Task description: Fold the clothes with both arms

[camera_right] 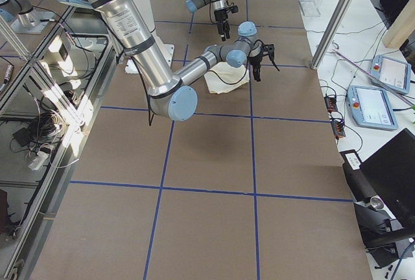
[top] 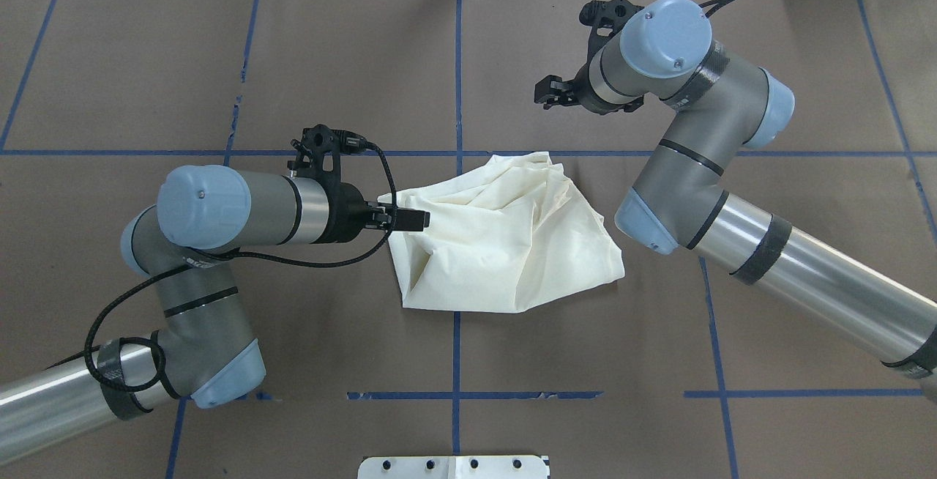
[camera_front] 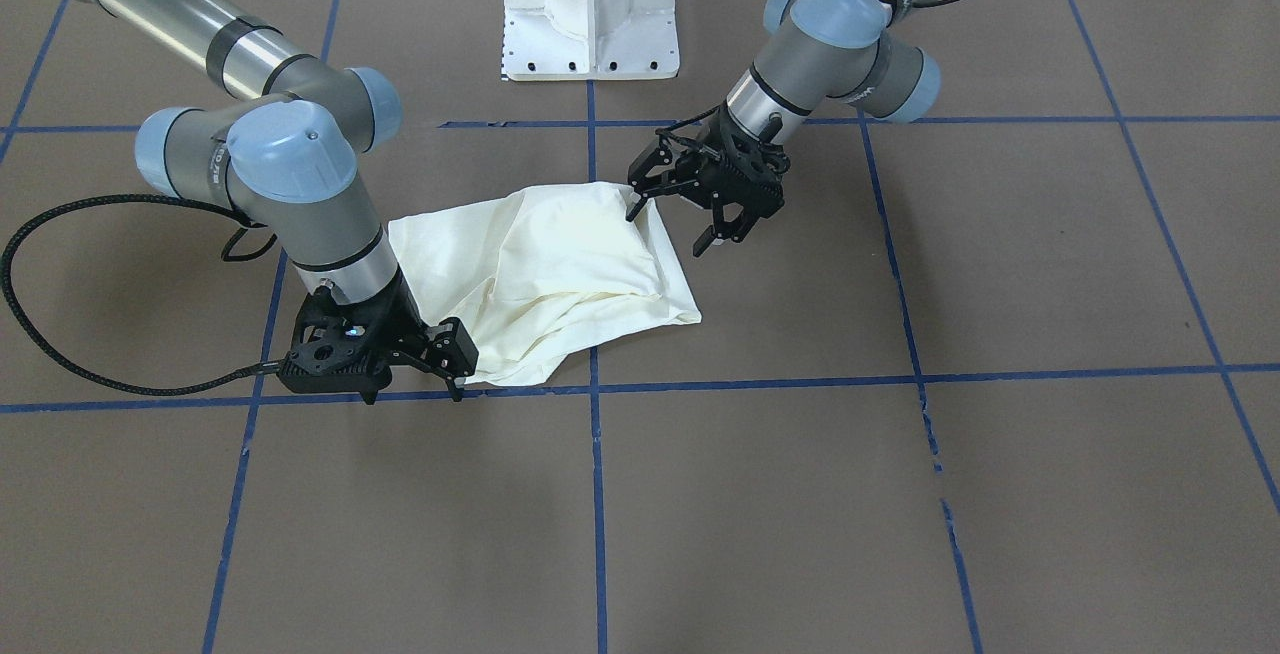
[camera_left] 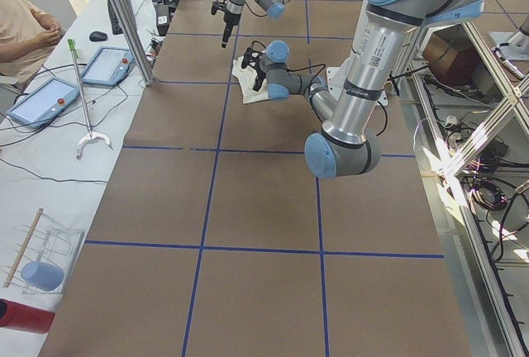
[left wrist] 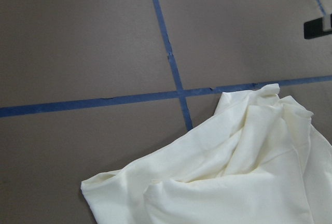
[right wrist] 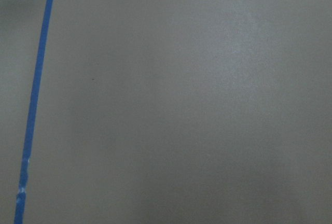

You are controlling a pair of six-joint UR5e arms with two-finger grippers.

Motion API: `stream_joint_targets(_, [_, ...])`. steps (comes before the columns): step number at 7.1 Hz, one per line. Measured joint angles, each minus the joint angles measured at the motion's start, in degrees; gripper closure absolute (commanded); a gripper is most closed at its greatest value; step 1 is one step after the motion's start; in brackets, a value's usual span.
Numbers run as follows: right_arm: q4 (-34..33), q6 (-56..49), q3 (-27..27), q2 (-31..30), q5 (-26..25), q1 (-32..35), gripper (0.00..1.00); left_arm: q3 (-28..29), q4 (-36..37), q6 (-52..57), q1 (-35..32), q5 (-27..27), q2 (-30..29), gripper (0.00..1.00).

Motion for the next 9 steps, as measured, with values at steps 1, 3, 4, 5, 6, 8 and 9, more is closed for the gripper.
stream_joint_targets(1, [0.0, 0.0, 0.0, -0.1, 0.1, 0.1, 0.0, 0.8, -5.0, -0.2, 2.0, 0.0, 0.4, 0.0])
stream_joint_targets(3, [0.0, 0.0, 0.0, -0.2, 0.1, 0.1, 0.0, 1.4, -9.5, -3.4, 5.3, 0.3, 0.6, 0.0])
stream_joint_targets(4, [0.0, 0.0, 0.0, -0.3, 0.1, 0.1, 0.0, 1.5, -10.1, -4.7, 5.9, 0.4, 0.6, 0.0])
stream_joint_targets(5, [0.1, 0.0, 0.1, -0.3, 0.1, 0.1, 0.0, 1.9, -11.0, -5.6, 6.1, 1.4, 0.6, 0.0])
stream_joint_targets(6, [0.1, 0.0, 0.2, -0.3, 0.2, 0.1, 0.0, 3.4, -12.6, -7.6, 6.3, 3.8, 0.4, 0.0])
stream_joint_targets(8, [0.1, 0.0, 0.5, -0.6, 0.1, 0.1, 0.0, 7.1, -16.9, -13.3, 7.2, 8.7, -0.1, 0.0])
stream_joint_targets(9, [0.1, 0.0, 0.7, -0.7, 0.1, 0.1, 0.0, 7.7, -18.0, -15.5, 8.0, 9.9, -0.2, 0.0])
